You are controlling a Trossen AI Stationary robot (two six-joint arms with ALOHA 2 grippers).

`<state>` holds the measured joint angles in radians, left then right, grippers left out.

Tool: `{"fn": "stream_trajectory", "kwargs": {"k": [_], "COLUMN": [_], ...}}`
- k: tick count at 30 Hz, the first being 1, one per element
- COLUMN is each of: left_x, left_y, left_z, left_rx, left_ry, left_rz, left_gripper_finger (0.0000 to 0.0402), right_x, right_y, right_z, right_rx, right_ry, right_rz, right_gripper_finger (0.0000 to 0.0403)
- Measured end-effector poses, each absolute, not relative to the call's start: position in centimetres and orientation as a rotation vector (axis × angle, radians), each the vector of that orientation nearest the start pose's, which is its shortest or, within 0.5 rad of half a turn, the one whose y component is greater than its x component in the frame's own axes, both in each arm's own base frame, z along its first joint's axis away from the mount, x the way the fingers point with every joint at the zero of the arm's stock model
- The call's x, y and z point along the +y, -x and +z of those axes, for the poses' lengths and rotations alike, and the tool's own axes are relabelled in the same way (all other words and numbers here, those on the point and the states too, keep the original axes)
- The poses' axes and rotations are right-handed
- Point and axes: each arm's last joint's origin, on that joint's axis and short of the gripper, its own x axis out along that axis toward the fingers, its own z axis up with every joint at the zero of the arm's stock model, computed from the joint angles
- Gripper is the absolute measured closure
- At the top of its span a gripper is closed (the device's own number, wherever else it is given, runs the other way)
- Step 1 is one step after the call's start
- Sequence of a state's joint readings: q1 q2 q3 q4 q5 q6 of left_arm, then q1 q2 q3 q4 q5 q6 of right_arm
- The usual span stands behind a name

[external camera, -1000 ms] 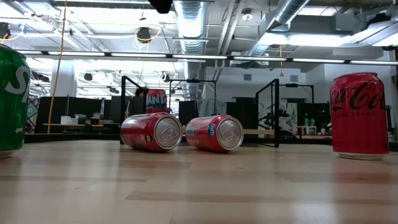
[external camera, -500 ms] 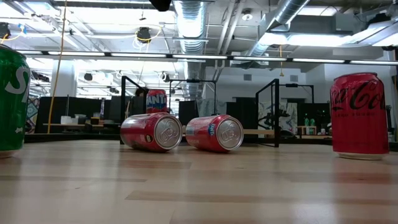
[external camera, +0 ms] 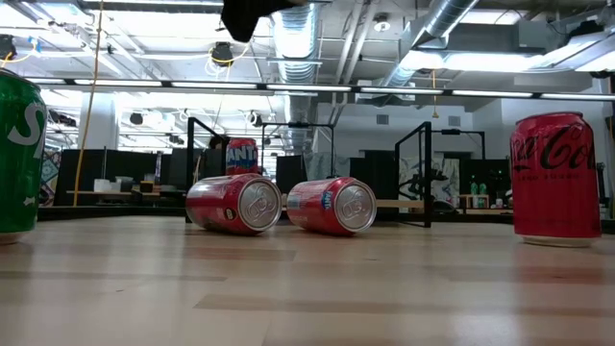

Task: Place canned beverage on shelf
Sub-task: Put the red soda can on the shelf and align with the other red soda can

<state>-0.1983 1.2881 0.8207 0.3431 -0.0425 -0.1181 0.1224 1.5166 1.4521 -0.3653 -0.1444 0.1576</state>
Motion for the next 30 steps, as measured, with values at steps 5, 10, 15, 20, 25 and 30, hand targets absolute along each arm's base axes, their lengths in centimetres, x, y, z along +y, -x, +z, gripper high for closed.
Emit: {"fn": "stream_trajectory", "kwargs": {"k": [5, 10, 15, 20, 25, 30], "left_x": [-5.3, -5.1, -4.9, -4.7, -4.7, -4.3], "left_y": [-28.3, -28.2, -28.1, -28.0, -28.0, -28.0], "left_z": [28.6, 28.2, 27.9, 27.6, 27.4, 27.4], "left_rx": [0.149, 0.186, 0.208, 0.246, 0.262, 0.261], "left_ry": [0.095, 0.084, 0.066, 0.041, 0.023, 0.025], "left_rz": [-0.068, -0.001, 0.073, 0.136, 0.148, 0.172], "left_gripper_finger": [0.0127, 0.0127, 0.0127, 0.0127, 0.0127, 0.0127], "right_x": [4.4, 4.3, 4.0, 3.9, 3.9, 3.9], "right_y": [-33.3, -33.2, -33.0, -32.9, -32.9, -32.9], "right_z": [36.7, 36.4, 36.0, 35.9, 35.9, 35.9], "right_rx": [0.516, 0.541, 0.575, 0.591, 0.588, 0.588], "right_ry": [-0.127, -0.106, -0.024, 0.006, 0.039, 0.053], "right_rz": [0.102, 0.076, -0.002, -0.03, -0.019, -0.011], "right_gripper_finger": [0.0018, 0.0018, 0.0018, 0.0018, 0.0018, 0.0018]}}
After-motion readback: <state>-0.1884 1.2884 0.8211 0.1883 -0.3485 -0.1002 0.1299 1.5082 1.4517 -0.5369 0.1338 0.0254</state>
